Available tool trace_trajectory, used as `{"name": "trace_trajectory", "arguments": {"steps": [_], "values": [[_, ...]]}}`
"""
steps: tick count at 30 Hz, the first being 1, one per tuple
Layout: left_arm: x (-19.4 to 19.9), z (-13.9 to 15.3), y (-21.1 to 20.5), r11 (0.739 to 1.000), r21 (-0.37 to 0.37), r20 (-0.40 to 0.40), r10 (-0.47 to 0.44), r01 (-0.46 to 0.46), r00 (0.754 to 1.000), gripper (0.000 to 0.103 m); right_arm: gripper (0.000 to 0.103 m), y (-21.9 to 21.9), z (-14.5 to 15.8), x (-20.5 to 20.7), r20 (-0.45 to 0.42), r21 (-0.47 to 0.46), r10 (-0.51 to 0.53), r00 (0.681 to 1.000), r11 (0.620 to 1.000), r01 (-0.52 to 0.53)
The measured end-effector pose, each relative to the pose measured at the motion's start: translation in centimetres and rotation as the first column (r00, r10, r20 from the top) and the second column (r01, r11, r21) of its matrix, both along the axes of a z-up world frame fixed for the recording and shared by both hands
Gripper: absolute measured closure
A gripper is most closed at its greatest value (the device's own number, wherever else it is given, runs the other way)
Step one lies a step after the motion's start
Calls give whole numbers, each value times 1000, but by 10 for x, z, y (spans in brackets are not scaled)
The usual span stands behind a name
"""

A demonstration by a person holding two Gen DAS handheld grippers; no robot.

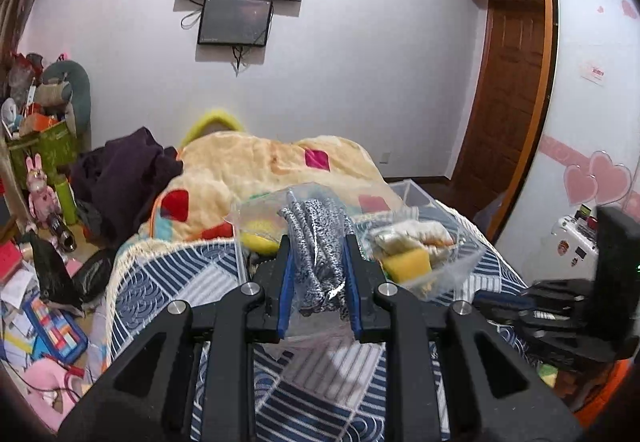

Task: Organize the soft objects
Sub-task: 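Lower the silver glove into the box with left tool while right tool drops cord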

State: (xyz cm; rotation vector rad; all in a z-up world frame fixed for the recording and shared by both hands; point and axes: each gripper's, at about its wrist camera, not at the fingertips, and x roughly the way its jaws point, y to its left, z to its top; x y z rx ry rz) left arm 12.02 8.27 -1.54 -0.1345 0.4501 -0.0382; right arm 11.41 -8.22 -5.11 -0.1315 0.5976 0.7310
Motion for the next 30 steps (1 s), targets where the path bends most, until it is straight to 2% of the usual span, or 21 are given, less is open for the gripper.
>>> {"name": "trace_trajectory", "arguments": {"steps": [6,9,11,12,13,15,16,21,24,27,29,30], "values": [[17,5,1,1000,14,8,-1,1,1000,80,96,8,36,9,99,34,-4,995,999,1],[26,2,1,1000,17,-1,-8,8,1000,80,96,8,31,17,87,3,-36,996,999,36],[33,-2,-1,999,34,-13,-11,11,1000,80,91,2,18,20,53,-42,-50,997,998,52],[37,-4,-2,999,41,-20,-11,12,1000,80,80,-3,10,21,31,-50,-53,998,997,55],[41,-8,-3,999,49,-29,-13,14,1000,80,61,-6,3,20,11,-56,-58,998,997,58],[52,-16,-4,998,64,-58,-12,16,998,80,38,-10,-12,22,-21,-72,-70,997,995,68],[57,-20,-4,997,69,-73,-14,19,997,80,32,-10,-18,21,-32,-87,-66,997,994,63],[83,-42,-8,994,107,-148,-10,26,989,80,17,7,-44,27,-107,-157,6,994,987,-22],[92,-51,-8,993,115,-178,-10,30,984,80,17,21,-57,32,-146,-209,36,989,976,-67],[95,-56,-9,991,124,-207,-19,45,978,67,17,29,-68,36,-149,-265,19,989,962,-58],[94,-57,-10,991,129,-215,-19,47,976,41,19,32,-71,36,-134,-294,10,991,955,-49],[92,-56,-10,991,125,-211,-19,47,977,37,27,32,-71,35,-117,-299,5,993,953,-41]]}}
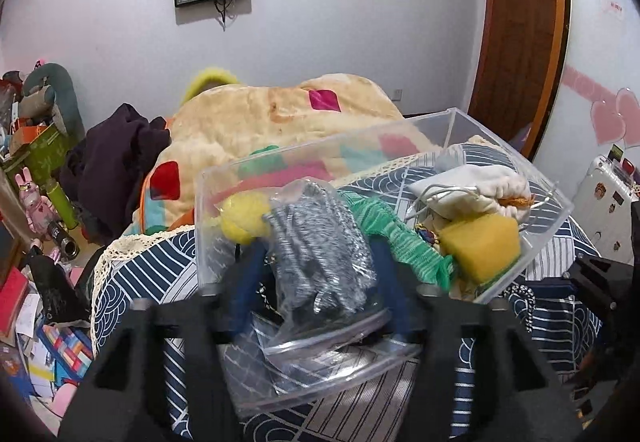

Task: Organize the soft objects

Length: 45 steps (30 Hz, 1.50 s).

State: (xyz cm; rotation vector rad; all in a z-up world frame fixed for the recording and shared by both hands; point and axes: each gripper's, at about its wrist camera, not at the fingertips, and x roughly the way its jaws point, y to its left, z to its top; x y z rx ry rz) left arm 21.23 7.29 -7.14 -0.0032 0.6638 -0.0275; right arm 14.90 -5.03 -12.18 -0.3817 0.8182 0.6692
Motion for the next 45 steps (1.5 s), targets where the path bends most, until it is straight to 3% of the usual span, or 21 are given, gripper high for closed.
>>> {"name": "trace_trajectory", "arguments": {"steps": [1,2,4,7,10,15,20,26,33,35,37,40,45], "values": [[-3,2,0,1000,-7,10,-3,3,1000,33,39,0,1,0,9,1,-1,1000,1000,1],[-6,3,-1,1000,-13,16,-7,7,1000,31,44,-2,3,0,12,8,-4,1000,1000,4],[-9,6,-1,1000,-26,19,-11,12,1000,28,67,-7,5,3,8,30,-8,1000,1000,7],[-18,12,-1,999,-48,33,-12,13,999,25,88,-16,9,1,10,49,-15,1000,999,15],[-29,22,-1,998,-60,60,-11,15,998,21,91,-25,13,-7,23,77,-7,1000,997,6],[-53,40,3,996,-85,128,7,4,992,12,91,-37,37,-29,82,134,10,997,991,-21],[-75,52,3,996,-89,183,27,-10,983,5,91,-37,78,-41,190,193,22,982,979,-59],[-92,54,3,997,-65,209,49,-36,977,4,91,0,110,-16,274,218,26,962,972,-88],[-100,48,10,996,-75,213,71,-57,975,3,88,42,89,32,187,174,26,982,983,-59],[-100,45,12,995,-82,207,78,-62,975,3,78,50,78,39,154,112,22,988,993,-40],[-98,43,15,993,-93,201,84,-66,976,3,58,53,74,40,144,77,22,989,996,-33],[-97,42,20,991,-118,196,90,-67,977,3,37,45,75,32,157,69,32,987,997,-44],[-99,42,20,988,-138,196,94,-68,976,3,36,27,88,24,167,107,32,985,993,-51]]}}
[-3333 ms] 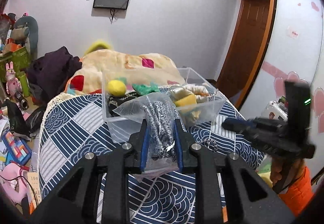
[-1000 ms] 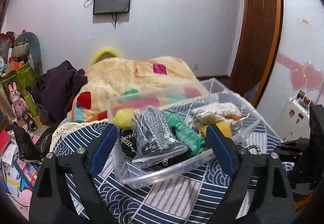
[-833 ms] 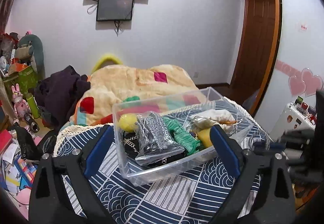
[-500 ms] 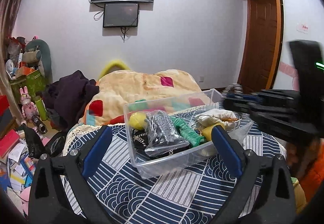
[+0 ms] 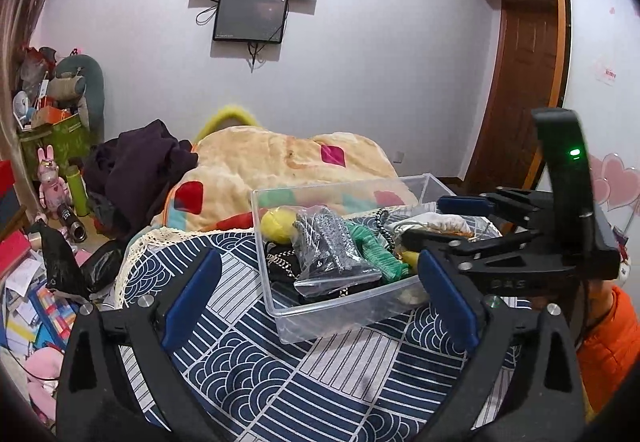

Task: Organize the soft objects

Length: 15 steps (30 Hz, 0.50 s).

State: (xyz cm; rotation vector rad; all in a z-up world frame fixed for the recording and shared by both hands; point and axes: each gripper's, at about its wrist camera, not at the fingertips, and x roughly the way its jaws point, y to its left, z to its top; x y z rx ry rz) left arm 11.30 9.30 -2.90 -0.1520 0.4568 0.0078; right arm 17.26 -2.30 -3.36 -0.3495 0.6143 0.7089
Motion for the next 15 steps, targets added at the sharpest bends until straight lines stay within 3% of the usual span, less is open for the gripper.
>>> {"name": "trace_trajectory", "arguments": {"steps": [9,12,15], "values": [[-16,24,-11,1000,29,61,-9,8,998,3,35,-37,46,-43,105,136,-28,994,991,13],[-29,36,-18,999,41,102,-17,13,995,3,18,-50,59,-65,155,185,-55,986,982,25],[-43,47,-27,998,50,136,-33,26,990,3,13,-63,69,-85,185,234,-80,979,971,35]]}}
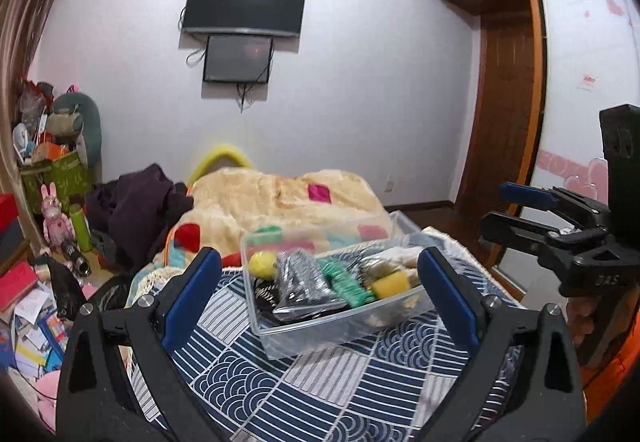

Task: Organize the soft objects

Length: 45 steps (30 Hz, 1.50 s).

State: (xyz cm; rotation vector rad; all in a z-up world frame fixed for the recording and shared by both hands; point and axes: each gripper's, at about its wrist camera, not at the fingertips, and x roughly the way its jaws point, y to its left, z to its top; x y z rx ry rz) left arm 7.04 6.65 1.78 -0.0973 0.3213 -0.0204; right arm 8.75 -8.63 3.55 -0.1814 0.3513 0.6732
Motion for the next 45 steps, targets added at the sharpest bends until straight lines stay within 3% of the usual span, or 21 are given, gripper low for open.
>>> {"name": "trace_trajectory", "arguments": {"steps": [4,9,20,45], "values": [[-20,13,-12,1000,8,40,-13,13,999,1,0,-9,5,-17,28,30,-29,999,999,29],[-37,18,-21,1000,7,62,-28,27,998,0,0,-14,6,-36,67,32,-60,996,998,58],[-60,12,-38,999,-10,72,-41,42,997,0,0,-26,-2,-55,63,85,-101,993,992,95],[-61,3,-40,999,10,51,-36,35,998,0,0,-30,-11,-63,47,95,-106,993,990,101]]}}
